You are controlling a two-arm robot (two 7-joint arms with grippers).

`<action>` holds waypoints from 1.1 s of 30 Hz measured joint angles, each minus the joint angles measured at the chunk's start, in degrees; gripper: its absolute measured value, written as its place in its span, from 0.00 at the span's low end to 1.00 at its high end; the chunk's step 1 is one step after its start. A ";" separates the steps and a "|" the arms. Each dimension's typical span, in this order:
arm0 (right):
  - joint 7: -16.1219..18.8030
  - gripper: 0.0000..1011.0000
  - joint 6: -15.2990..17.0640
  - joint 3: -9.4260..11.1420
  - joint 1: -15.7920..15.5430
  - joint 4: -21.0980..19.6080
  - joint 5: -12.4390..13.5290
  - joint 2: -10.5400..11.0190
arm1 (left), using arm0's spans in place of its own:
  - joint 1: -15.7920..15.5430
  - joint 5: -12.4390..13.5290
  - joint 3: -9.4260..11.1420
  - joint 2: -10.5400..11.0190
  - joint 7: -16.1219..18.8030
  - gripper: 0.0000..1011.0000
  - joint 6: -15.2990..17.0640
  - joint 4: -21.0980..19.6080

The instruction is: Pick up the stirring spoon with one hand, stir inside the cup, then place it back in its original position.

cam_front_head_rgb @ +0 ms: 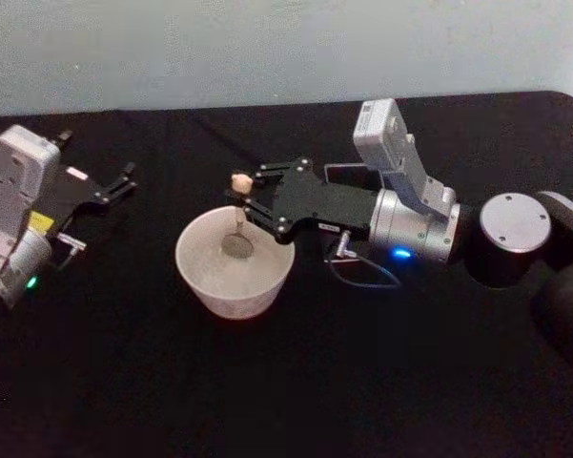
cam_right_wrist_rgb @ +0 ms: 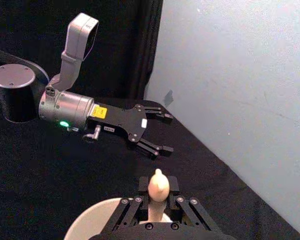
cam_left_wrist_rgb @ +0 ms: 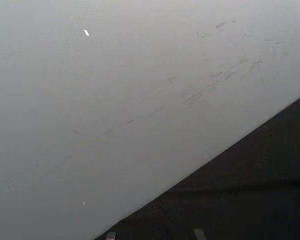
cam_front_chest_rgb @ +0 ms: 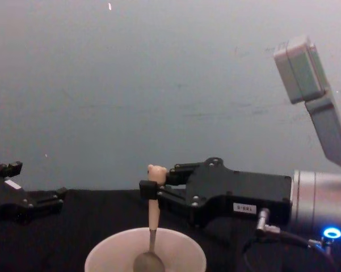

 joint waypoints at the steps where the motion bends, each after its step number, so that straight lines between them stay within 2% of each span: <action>1: 0.02 0.21 0.00 0.09 -0.03 -0.07 -0.07 -0.04 | 0.00 0.00 0.00 0.00 0.00 0.99 0.00 0.00; 11: 0.10 0.21 0.04 0.62 -0.35 -0.76 -0.28 0.06 | 0.00 0.00 0.00 0.00 0.00 0.99 0.00 0.00; 20: 0.67 0.21 0.01 1.67 -1.32 -2.16 -0.06 1.97 | 0.00 0.00 0.00 0.00 0.00 0.99 0.00 0.00; 33: 2.90 0.21 0.67 2.64 -4.53 -7.78 3.09 5.66 | 0.00 0.00 0.00 0.00 0.00 0.99 0.00 0.00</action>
